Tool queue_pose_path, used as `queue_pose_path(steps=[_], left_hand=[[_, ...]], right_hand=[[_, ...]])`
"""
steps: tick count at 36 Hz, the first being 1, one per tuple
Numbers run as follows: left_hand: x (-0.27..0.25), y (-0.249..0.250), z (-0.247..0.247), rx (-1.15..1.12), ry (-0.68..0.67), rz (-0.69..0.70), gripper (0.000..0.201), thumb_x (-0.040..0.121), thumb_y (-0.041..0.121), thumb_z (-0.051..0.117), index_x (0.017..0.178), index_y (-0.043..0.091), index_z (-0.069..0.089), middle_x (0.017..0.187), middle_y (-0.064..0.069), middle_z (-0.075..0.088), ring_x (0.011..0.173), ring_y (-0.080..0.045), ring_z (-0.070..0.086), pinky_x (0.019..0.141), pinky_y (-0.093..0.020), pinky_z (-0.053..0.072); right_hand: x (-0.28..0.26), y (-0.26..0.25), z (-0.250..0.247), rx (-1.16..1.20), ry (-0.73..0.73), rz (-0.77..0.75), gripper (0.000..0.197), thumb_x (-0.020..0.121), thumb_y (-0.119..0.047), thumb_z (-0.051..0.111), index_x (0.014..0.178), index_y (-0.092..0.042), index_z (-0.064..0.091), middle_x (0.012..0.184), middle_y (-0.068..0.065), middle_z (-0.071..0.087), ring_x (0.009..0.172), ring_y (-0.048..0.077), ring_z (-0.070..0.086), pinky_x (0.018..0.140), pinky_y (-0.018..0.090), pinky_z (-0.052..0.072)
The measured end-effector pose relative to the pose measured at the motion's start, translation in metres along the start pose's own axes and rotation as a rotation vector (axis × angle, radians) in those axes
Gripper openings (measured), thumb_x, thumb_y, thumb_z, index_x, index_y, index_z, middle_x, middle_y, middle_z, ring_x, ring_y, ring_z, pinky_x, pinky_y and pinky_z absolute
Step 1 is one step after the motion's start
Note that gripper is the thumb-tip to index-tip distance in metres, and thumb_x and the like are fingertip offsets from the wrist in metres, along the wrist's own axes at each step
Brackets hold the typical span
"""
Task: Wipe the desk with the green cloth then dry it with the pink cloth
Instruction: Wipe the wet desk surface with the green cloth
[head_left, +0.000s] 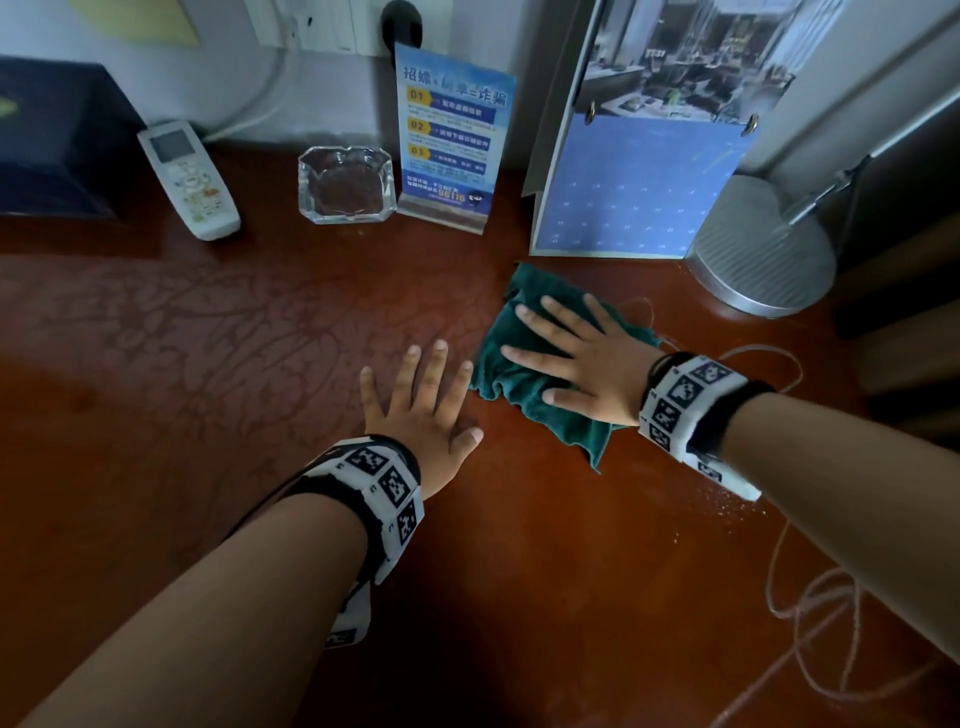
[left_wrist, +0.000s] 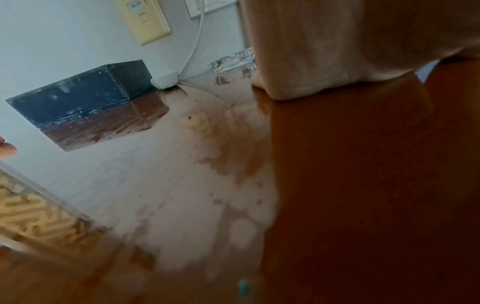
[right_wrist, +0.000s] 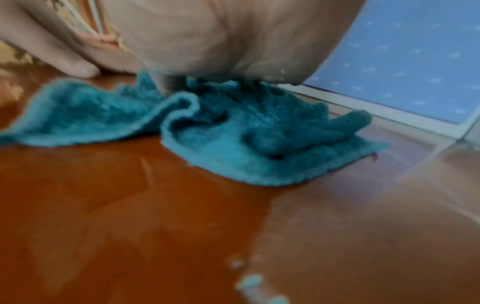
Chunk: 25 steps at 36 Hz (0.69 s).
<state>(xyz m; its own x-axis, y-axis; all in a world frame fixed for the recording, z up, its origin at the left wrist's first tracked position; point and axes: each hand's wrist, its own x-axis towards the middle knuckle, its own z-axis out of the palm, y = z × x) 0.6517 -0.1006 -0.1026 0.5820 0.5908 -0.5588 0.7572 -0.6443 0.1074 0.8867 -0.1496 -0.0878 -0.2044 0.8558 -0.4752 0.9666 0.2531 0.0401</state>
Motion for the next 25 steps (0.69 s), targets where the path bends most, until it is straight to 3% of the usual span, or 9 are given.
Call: queue_pose_path(steps=[5,12,19,25], left_hand=[[0.000,0.001,0.001,0.014,0.033,-0.007,0.068,0.094,0.059,0.012,0.144,0.031,-0.026,0.150,0.001,-0.036,0.140,-0.023,-0.030,0.108,-0.061,-0.013],[0.000,0.000,0.005,0.026,0.079,-0.012,0.069,0.094,0.060,0.014,0.145,0.032,-0.024,0.152,0.002,-0.033,0.141,-0.023,-0.027,0.108,-0.061,-0.012],[0.001,0.001,0.006,0.029,0.093,-0.022,0.071,0.093,0.061,0.016,0.144,0.033,-0.024,0.153,0.002,-0.031,0.141,-0.022,-0.026,0.108,-0.060,-0.011],[0.001,0.001,0.005,0.035,0.080,-0.028,0.070,0.093,0.061,0.015,0.144,0.033,-0.024,0.152,0.003,-0.031,0.141,-0.021,-0.026,0.109,-0.060,-0.011]], right_hand=[[0.019,0.013,0.000,0.018,-0.018,-0.059,0.062,0.080,-0.072,-0.003,0.137,-0.054,-0.020,0.148,-0.015,-0.035,0.142,0.018,-0.029,0.114,0.048,-0.017],[0.025,0.015,0.005,0.138,0.062,0.012,0.067,0.080,-0.074,0.004,0.141,-0.052,-0.012,0.156,-0.010,-0.024,0.145,0.019,-0.022,0.118,0.047,-0.008],[0.026,0.013,0.006,0.251,0.113,0.200,0.087,0.066,-0.084,0.008,0.146,-0.050,-0.006,0.159,-0.008,-0.018,0.146,0.021,-0.017,0.117,0.045,-0.008],[0.022,0.016,0.011,0.265,0.123,0.324,0.084,0.079,-0.081,0.032,0.146,-0.050,-0.007,0.158,-0.008,-0.021,0.146,0.021,-0.018,0.116,0.049,-0.009]])
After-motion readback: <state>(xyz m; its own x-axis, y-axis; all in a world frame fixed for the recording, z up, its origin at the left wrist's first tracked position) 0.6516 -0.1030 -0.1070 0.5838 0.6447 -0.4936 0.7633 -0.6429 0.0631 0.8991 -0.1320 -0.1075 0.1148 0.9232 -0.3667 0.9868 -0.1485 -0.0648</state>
